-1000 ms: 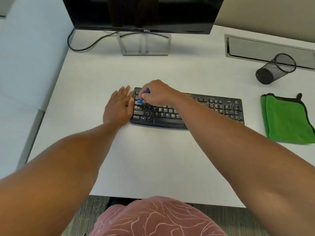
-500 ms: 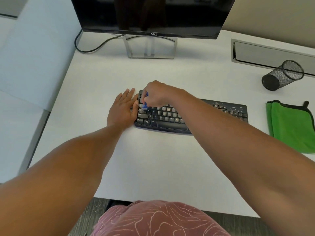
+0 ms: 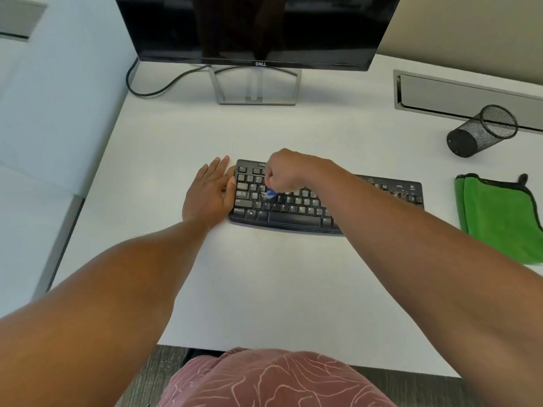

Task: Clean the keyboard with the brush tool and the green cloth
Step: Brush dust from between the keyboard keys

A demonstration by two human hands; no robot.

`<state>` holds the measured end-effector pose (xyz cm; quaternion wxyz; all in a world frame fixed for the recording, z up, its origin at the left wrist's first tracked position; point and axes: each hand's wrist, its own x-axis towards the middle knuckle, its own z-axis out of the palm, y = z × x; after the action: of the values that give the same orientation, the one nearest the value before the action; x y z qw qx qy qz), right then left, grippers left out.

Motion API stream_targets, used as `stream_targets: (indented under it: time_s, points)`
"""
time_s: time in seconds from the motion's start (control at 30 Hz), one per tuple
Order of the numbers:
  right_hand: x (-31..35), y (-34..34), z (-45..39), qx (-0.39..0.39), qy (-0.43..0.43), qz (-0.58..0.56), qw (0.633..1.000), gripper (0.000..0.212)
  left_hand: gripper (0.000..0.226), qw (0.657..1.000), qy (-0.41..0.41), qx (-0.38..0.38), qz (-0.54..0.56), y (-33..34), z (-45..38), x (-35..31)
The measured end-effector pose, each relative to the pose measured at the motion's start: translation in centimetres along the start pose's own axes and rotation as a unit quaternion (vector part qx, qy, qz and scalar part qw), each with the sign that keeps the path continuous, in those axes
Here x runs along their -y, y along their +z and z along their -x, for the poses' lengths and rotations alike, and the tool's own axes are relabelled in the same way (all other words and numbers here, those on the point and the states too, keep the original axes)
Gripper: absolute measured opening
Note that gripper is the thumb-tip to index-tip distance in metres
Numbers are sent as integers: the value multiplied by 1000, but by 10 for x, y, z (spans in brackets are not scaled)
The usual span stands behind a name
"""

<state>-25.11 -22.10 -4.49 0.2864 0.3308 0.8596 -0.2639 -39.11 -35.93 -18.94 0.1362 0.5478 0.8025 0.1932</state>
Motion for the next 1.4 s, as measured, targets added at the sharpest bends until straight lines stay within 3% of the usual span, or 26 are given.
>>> stream_targets:
  time_s: [0.13,0.37,0.57,0.67,0.8,1.07,1.17,1.3,1.4]
  points:
    - [-19,-5,13,16,72,104,992,22,58,1000,-3,5,-6,0,0,0]
    - [-29,-4,16,-42,-6,-95,995,23,57,1000,-3,7,-13,2,0,1]
    - [-49,0,24,3,95,73,993,22,56,1000,-2,5,-16,2,0,2]
    - [-55,-6,24,3,80,57,995,16,56,1000,-1,4,-15,2,0,1]
    - [-57,-6,26,-31,39,-84,995,19,56,1000,-5,2,-10,1,1,0]
    - [-84,0,35,-5,139,66,988,20,57,1000,-9,2,-9,0,2,-2]
    - [-87,-5,36,-10,119,54,991,14,56,1000,-10,4,-10,0,2,-2]
    - [-86,-4,39,-39,84,-30,995,26,56,1000,-9,3,-9,-1,2,-2]
    - [-100,5,42,-6,115,21,993,19,56,1000,-10,4,-6,-1,2,-2]
